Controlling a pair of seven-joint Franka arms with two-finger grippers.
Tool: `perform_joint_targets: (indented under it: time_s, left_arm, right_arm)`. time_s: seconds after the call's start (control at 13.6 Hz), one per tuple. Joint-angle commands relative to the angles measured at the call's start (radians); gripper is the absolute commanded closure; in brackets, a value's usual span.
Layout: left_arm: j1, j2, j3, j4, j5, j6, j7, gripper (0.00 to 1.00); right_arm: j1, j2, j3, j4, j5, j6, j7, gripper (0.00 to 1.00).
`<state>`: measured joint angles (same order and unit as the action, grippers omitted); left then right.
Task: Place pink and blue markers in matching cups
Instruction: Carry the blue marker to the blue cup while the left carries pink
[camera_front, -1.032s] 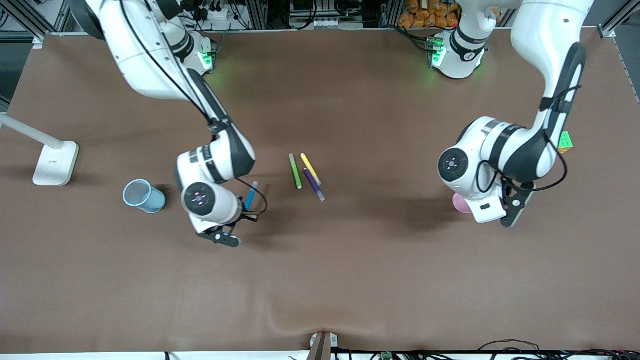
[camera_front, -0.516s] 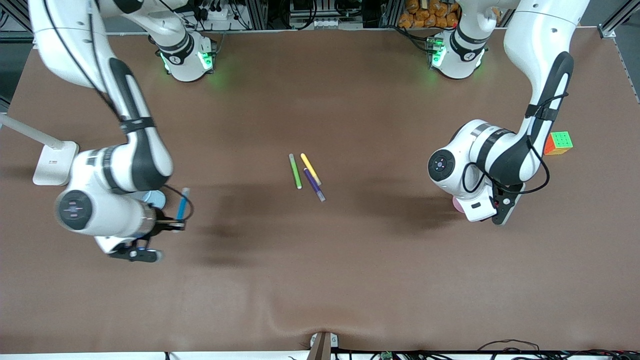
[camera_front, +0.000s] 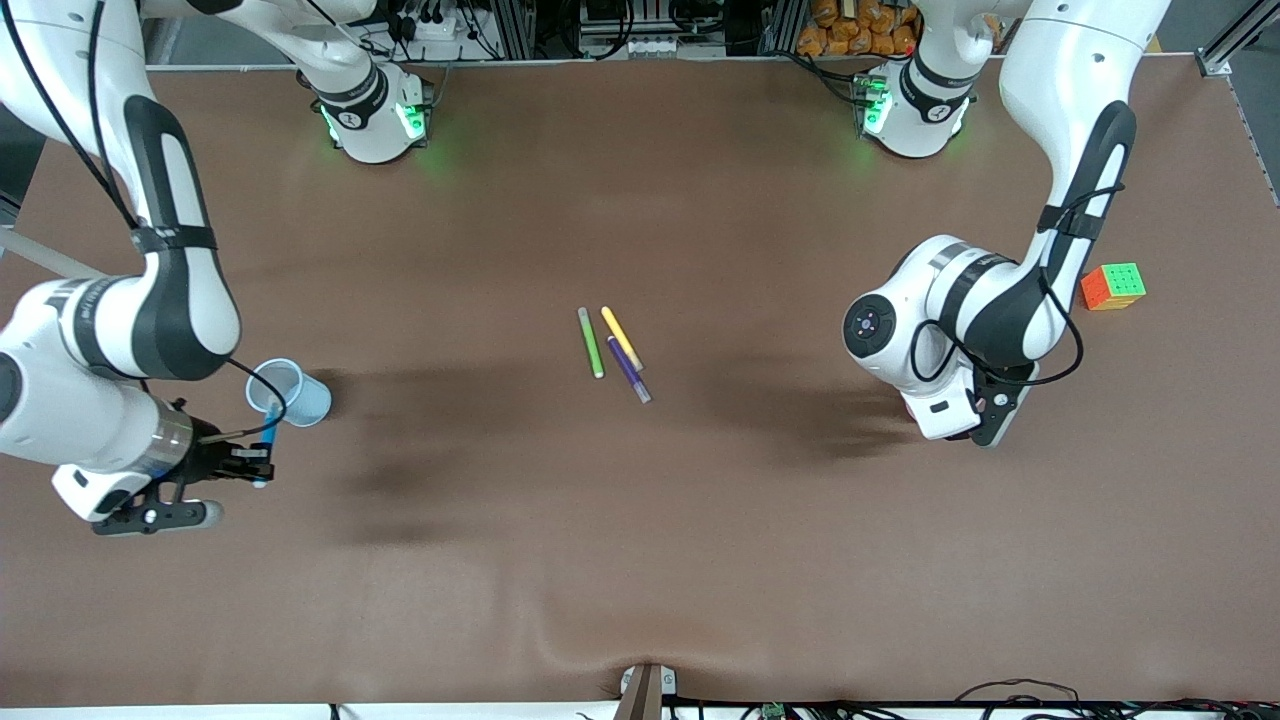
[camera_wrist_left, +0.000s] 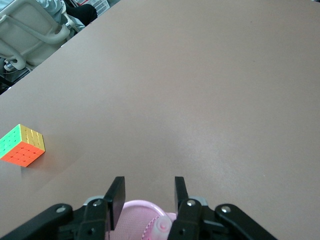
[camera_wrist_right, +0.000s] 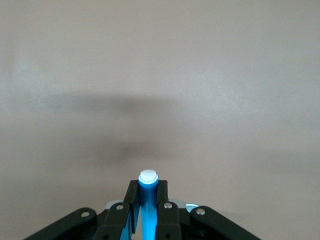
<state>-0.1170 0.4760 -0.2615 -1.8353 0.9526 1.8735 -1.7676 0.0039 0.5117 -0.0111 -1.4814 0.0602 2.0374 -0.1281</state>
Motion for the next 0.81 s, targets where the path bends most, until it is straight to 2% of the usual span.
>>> perform_joint_targets:
  time_s: [0.0,0.22,0.44,0.74]
  left_arm:
    - [0.005,-0.049,-0.018,-0.010,-0.036,-0.019,0.064,0.43]
    - [0.010,-0.100,-0.019,-0.002,-0.139,-0.019,0.183,0.35]
    - [0.014,-0.151,-0.018,0.001,-0.242,-0.019,0.288,0.16]
    - [0.062,-0.229,-0.019,0.005,-0.397,-0.019,0.495,0.15]
  right_arm:
    - [-0.030,-0.133,0.017,-0.230,-0.017,0.148,-0.027,1.00]
    - [-0.068,-0.195,0.019,-0.330,-0.016,0.208,-0.096,1.00]
    - [-0.071,-0.251,0.019,-0.463,-0.016,0.357,-0.100,1.00]
    - [-0.071,-0.285,0.019,-0.597,-0.016,0.538,-0.119,1.00]
